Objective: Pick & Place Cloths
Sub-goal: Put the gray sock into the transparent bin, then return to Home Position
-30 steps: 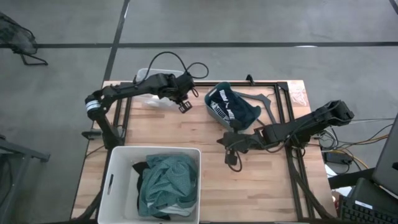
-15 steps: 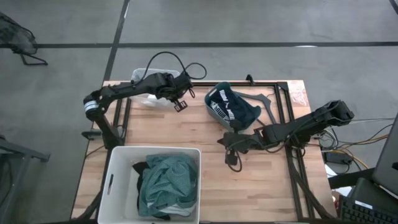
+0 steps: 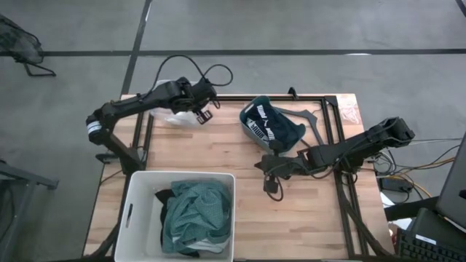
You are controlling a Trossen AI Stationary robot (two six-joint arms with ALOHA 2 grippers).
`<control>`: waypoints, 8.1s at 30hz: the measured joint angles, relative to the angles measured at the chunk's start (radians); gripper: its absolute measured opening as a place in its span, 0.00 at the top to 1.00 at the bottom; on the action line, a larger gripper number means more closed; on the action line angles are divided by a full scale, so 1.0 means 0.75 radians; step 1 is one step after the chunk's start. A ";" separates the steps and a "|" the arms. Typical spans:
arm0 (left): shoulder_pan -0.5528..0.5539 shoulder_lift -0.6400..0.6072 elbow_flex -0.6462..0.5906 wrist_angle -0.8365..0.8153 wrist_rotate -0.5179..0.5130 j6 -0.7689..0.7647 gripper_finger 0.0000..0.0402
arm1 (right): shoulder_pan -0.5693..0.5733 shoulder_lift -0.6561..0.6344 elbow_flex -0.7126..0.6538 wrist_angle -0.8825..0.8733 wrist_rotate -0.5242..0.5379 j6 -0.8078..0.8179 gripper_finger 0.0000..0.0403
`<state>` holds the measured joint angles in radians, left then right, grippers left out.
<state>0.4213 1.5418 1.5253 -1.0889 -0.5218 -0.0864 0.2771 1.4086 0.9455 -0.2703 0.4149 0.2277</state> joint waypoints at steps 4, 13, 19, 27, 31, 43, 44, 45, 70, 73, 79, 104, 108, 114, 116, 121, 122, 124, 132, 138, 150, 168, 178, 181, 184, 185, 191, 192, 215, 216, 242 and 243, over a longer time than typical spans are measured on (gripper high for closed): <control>0.007 -0.054 0.000 -0.020 -0.030 -0.017 0.97 | 0.000 0.000 0.000 0.001 0.000 -0.004 0.98; 0.037 -0.143 -0.001 -0.131 -0.088 -0.067 0.97 | 0.000 0.000 0.000 0.020 0.000 -0.004 0.98; 0.072 -0.124 -0.020 -0.276 -0.175 -0.196 0.97 | 0.000 0.000 0.000 0.022 0.000 -0.003 0.98; 0.100 -0.096 -0.143 -0.265 -0.131 -0.213 0.94 | 0.000 0.001 -0.001 0.032 0.000 0.001 0.98; 0.103 -0.094 -0.174 -0.262 -0.154 -0.236 0.87 | 0.000 0.001 -0.002 0.032 0.000 0.001 0.98; 0.103 -0.095 -0.158 -0.257 -0.111 -0.237 0.51 | 0.000 0.001 -0.002 0.054 0.000 -0.009 0.98; 0.102 -0.095 -0.151 -0.257 -0.102 -0.217 0.50 | 0.000 0.000 -0.002 0.048 0.001 -0.015 0.98; 0.100 -0.096 -0.144 -0.258 -0.099 -0.202 0.49 | 0.000 -0.006 -0.001 0.032 0.000 -0.015 0.98; -0.463 -0.576 -0.580 0.974 0.762 -0.065 0.97 | 0.144 -0.218 -0.201 0.527 -0.149 -0.078 0.98; -0.558 -0.660 -0.709 1.114 0.790 -0.061 0.98 | 0.167 -0.288 -0.257 0.546 -0.149 -0.073 0.98; -0.634 -0.855 -0.966 1.216 0.621 -0.124 0.98 | 0.235 -0.446 -0.369 0.545 -0.148 -0.030 0.98; -0.633 -1.844 -1.699 1.369 0.672 -0.026 0.97 | 0.311 -1.078 -0.770 0.654 -0.208 -0.198 0.98; -0.633 -1.993 -1.727 1.235 0.611 -0.015 0.97 | 0.311 -1.164 -0.853 0.673 -0.193 -0.193 0.98; -0.633 -2.031 -1.775 1.177 0.501 -0.084 0.97 | 0.310 -1.258 -0.975 0.836 -0.168 -0.218 0.98; -0.633 -2.010 -1.790 1.174 0.414 -0.140 0.97 | 0.309 -1.291 -0.992 0.844 -0.165 -0.234 0.98; -0.632 -1.978 -1.827 1.049 0.232 -0.401 0.97 | 0.311 -1.358 -1.026 0.834 -0.165 -0.238 0.98; -0.633 -1.977 -1.826 1.074 0.231 -0.456 0.97 | 0.311 -1.366 -1.028 0.833 -0.165 -0.238 0.98; -0.633 -1.977 -1.828 1.119 0.229 -0.510 0.97 | 0.311 -1.377 -1.029 0.831 -0.166 -0.239 0.98; -0.632 -1.961 -1.889 1.028 0.203 -0.105 0.97 | 0.310 -1.379 -1.030 0.826 -0.166 -0.237 0.98; -0.631 -1.939 -1.889 1.021 0.216 -0.024 0.97 | 0.310 -1.379 -1.019 0.827 -0.166 -0.209 0.98; -0.631 -1.941 -1.892 1.032 0.216 -0.024 0.97 | 0.311 -1.376 -1.019 0.823 -0.167 -0.261 0.98; -0.631 -1.940 -1.892 1.032 0.215 -0.024 0.97 | 0.310 -1.387 -1.023 0.697 -0.111 -0.167 0.98; -0.631 -1.940 -1.892 1.032 0.215 -0.024 0.97 | 0.307 -1.387 -1.027 0.572 0.114 -0.286 0.98; -0.631 -1.940 -1.892 1.032 0.215 -0.024 0.97 | 0.307 -1.387 -1.027 0.572 0.114 -0.356 0.98; -0.631 -1.940 -1.892 1.032 0.215 -0.024 0.97 | 0.307 -1.387 -1.027 0.572 0.113 -0.384 0.98; -0.631 -1.940 -1.892 1.032 0.215 -0.024 0.97 | 0.307 -1.387 -1.027 0.572 0.113 -0.383 0.98; -0.631 -1.940 -1.892 1.032 0.215 -0.024 0.97 | 0.307 -1.387 -1.027 0.572 0.110 -0.382 0.98; -0.631 -1.940 -1.892 1.032 0.215 -0.024 0.97 | 0.307 -1.386 -1.027 0.571 0.110 -0.384 0.98; -0.631 -1.940 -1.892 1.032 0.215 -0.024 0.97 | 0.307 -1.386 -1.027 0.571 0.110 -0.366 0.98; -0.631 -1.940 -1.892 1.032 0.215 -0.024 0.97 | 0.307 -1.386 -1.027 0.571 0.110 -0.365 0.98; -0.631 -1.940 -1.892 1.032 0.215 -0.024 0.97 | 0.307 -1.386 -1.027 0.571 0.110 -0.364 0.98; -0.631 -1.940 -1.892 1.032 0.215 -0.025 0.97 | 0.307 -1.386 -1.027 0.571 0.110 -0.364 0.98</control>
<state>-0.0521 0.0872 0.1066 -0.3149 -0.3607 -0.1048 0.5076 0.3691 0.1754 0.1577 0.4976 -0.0451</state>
